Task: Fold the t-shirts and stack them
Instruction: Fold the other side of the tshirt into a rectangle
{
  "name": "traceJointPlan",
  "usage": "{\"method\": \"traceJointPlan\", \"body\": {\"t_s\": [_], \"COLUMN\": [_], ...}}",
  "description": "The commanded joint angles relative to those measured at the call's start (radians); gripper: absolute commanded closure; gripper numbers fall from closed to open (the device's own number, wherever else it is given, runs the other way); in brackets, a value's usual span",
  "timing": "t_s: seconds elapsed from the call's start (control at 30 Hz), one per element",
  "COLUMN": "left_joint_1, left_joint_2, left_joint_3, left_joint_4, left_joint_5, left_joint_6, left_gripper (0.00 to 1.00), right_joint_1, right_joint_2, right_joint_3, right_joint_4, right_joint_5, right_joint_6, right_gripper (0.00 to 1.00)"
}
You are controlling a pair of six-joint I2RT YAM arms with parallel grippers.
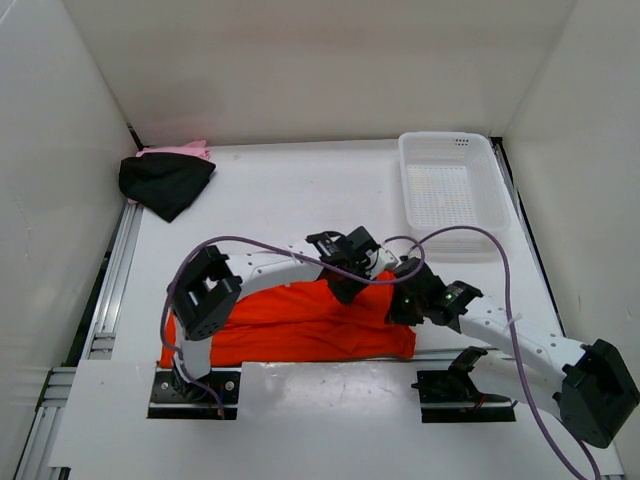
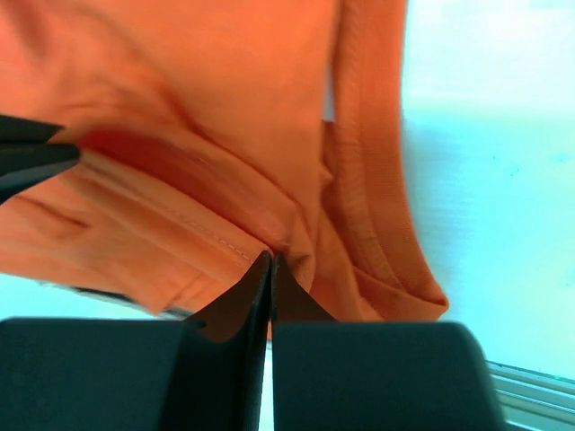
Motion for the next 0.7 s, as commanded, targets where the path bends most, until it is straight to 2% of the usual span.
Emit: {"method": "traceJointPlan", "body": {"t_s": [0.0,0.23,0.4,0.67], "left_joint_1": [0.035,0.035,0.005,0.005], "left_joint_2": [-0.175,-0.321,-0.405,-0.439], "left_joint_3": [0.0,-0.041,-0.157,-0.216], "left_joint_4": [-0.071,-0.179,-0.222,-0.243], "left_joint_5": [-0.024,-0.057,-0.057,-0.024], "left_joint_6": [0.001,0.001,0.001,0.001], "left_gripper": [0.9,0.9,0.9,0.9], "right_joint_1": [0.015,0.111,0.245,0.412], "right_joint_2": [-0.057,-0.082,-0.086,-0.07], "right_joint_3": [0.1,0.2,0.213,0.217], "right_joint_4": [-0.061,-0.156,-0.221,-0.221], "right_joint_5": [0.049,0.055,0.055,-0.002], "right_joint_6": [-0.04,-0.072,0.017,0.078], "right_gripper": [1.0,1.0,1.0,1.0]}}
